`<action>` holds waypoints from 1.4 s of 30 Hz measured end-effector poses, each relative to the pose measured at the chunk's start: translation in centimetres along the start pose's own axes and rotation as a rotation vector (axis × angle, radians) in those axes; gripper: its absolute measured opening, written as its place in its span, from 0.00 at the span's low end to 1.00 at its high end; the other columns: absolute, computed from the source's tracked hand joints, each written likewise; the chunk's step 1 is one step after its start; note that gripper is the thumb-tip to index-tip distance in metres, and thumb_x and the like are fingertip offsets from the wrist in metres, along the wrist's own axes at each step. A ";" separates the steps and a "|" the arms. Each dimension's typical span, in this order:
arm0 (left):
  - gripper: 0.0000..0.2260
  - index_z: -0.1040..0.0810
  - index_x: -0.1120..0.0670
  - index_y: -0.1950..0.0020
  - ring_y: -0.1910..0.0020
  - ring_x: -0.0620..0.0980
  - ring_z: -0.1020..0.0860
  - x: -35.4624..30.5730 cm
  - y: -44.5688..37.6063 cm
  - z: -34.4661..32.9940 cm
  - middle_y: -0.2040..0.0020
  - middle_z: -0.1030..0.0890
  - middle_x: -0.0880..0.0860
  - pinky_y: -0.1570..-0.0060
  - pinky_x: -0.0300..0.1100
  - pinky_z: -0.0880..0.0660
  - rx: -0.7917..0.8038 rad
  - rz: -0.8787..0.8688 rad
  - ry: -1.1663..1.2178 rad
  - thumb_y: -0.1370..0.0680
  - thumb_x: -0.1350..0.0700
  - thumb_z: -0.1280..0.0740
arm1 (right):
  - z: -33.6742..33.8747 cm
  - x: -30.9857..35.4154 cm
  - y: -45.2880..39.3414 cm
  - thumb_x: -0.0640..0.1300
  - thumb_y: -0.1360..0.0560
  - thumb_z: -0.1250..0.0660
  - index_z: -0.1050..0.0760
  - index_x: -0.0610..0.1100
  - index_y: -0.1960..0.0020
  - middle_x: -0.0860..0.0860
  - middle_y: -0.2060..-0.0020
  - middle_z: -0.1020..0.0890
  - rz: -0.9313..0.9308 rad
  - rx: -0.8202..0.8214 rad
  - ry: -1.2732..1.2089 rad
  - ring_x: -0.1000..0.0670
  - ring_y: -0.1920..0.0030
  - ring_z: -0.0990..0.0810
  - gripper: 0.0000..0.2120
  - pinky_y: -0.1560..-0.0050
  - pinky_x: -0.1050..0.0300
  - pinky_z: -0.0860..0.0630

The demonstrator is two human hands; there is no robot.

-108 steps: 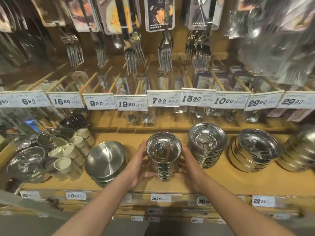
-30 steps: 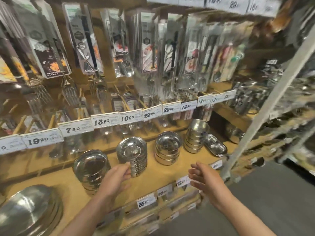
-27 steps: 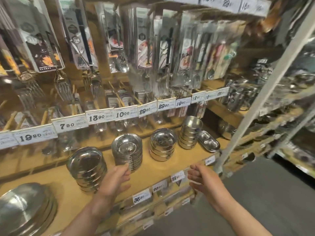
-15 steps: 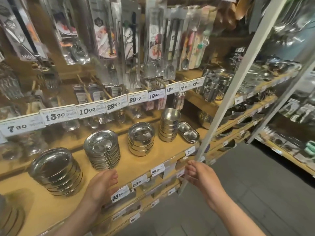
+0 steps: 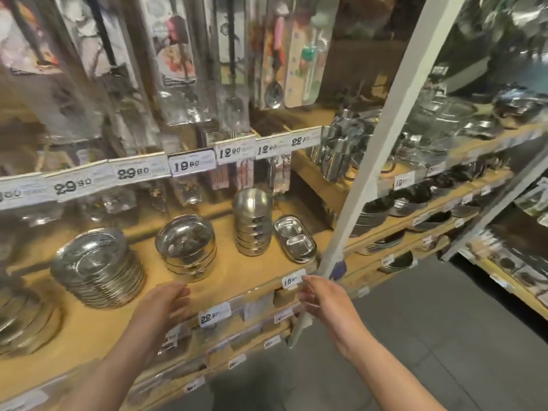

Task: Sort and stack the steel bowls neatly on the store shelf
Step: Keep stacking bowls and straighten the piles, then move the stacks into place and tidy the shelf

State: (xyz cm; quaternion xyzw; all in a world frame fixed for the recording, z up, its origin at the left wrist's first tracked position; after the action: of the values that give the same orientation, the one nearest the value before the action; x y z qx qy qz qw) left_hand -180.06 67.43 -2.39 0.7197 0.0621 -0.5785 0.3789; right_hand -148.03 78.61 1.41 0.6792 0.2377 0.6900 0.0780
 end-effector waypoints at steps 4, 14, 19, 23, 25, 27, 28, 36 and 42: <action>0.08 0.20 0.57 0.45 0.48 0.54 0.19 0.2 -0.1 -0.6 0.48 0.17 0.56 0.46 0.52 0.21 -0.046 0.009 -0.008 0.19 0.53 0.33 | -0.3 -0.2 -3.0 0.46 0.17 0.36 0.17 0.44 0.46 0.48 0.56 0.15 -0.024 0.063 0.047 0.51 0.55 0.17 0.10 0.51 0.55 0.19; 0.07 0.18 0.54 0.45 0.51 0.50 0.16 3.8 -2.6 0.0 0.51 0.14 0.52 0.52 0.45 0.22 -0.137 0.055 -0.027 0.19 0.56 0.35 | -1.0 -4.0 -11.3 0.45 0.17 0.36 0.18 0.43 0.43 0.48 0.57 0.14 -0.075 0.119 0.028 0.55 0.59 0.15 0.10 0.58 0.60 0.19; 0.09 0.16 0.51 0.45 0.48 0.49 0.15 5.5 -4.4 -3.7 0.52 0.13 0.49 0.45 0.47 0.21 -0.060 0.094 -0.006 0.17 0.58 0.37 | -1.8 -5.1 -14.8 0.45 0.17 0.38 0.19 0.44 0.41 0.47 0.53 0.15 -0.090 0.116 0.038 0.53 0.55 0.17 0.11 0.58 0.61 0.21; 0.09 0.17 0.50 0.43 0.44 0.45 0.17 4.6 -6.8 -8.0 0.43 0.15 0.49 0.44 0.44 0.20 0.018 0.062 -0.013 0.17 0.57 0.36 | -2.8 -4.7 -17.6 0.46 0.16 0.39 0.19 0.48 0.38 0.48 0.47 0.14 -0.068 0.106 0.052 0.50 0.48 0.16 0.12 0.52 0.57 0.22; 0.09 0.18 0.48 0.43 0.49 0.41 0.16 4.3 -7.9 -9.3 0.42 0.16 0.47 0.48 0.40 0.20 0.026 0.036 -0.020 0.17 0.56 0.36 | -3.4 -4.8 -18.6 0.51 0.18 0.37 0.19 0.52 0.39 0.52 0.45 0.14 -0.051 0.125 0.082 0.52 0.44 0.16 0.12 0.45 0.55 0.22; 0.08 0.19 0.44 0.44 0.49 0.39 0.16 4.1 -8.9 -10.1 0.41 0.17 0.44 0.49 0.38 0.19 0.030 0.018 -0.009 0.17 0.54 0.36 | -3.9 -4.6 -19.3 0.61 0.25 0.33 0.20 0.57 0.37 0.55 0.40 0.15 -0.025 0.145 0.110 0.54 0.39 0.18 0.19 0.33 0.49 0.25; 0.08 0.19 0.43 0.43 0.49 0.39 0.17 4.0 -9.4 -10.6 0.42 0.18 0.42 0.48 0.37 0.19 0.035 0.018 0.012 0.17 0.53 0.36 | -4.0 -4.2 -19.6 0.65 0.29 0.33 0.21 0.59 0.37 0.56 0.37 0.17 -0.010 0.142 0.120 0.53 0.36 0.20 0.23 0.29 0.46 0.29; 0.33 0.42 0.39 0.20 0.26 0.41 0.35 2.3 -13.1 -15.4 0.21 0.38 0.39 0.29 0.48 0.32 0.122 -0.053 0.092 0.24 0.32 0.41 | -8.5 -0.8 -23.0 0.62 0.20 0.44 0.20 0.73 0.49 0.67 0.47 0.16 0.003 0.265 0.001 0.62 0.39 0.23 0.14 0.38 0.53 0.27; 0.40 0.47 0.41 0.18 0.20 0.41 0.47 0.6 -14.8 -16.9 0.18 0.45 0.39 0.21 0.56 0.46 0.106 -0.094 0.042 0.26 0.24 0.48 | -9.0 -0.3 -25.5 0.65 0.19 0.51 0.27 0.63 0.31 0.59 0.34 0.22 -0.011 0.254 -0.023 0.56 0.35 0.26 0.22 0.33 0.42 0.31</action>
State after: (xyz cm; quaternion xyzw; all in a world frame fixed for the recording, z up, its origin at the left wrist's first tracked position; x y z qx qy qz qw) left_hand -174.41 88.12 -9.21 0.7471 0.0730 -0.5828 0.3113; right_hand -162.27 98.77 -9.56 0.6900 0.3260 0.6462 -0.0021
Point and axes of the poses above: each hand's wrist, its own y-axis away from the middle knuckle, its own z-axis out of the back of the hand, x = y × z, the point moved 10 cm from there along -y, towards the middle knuckle
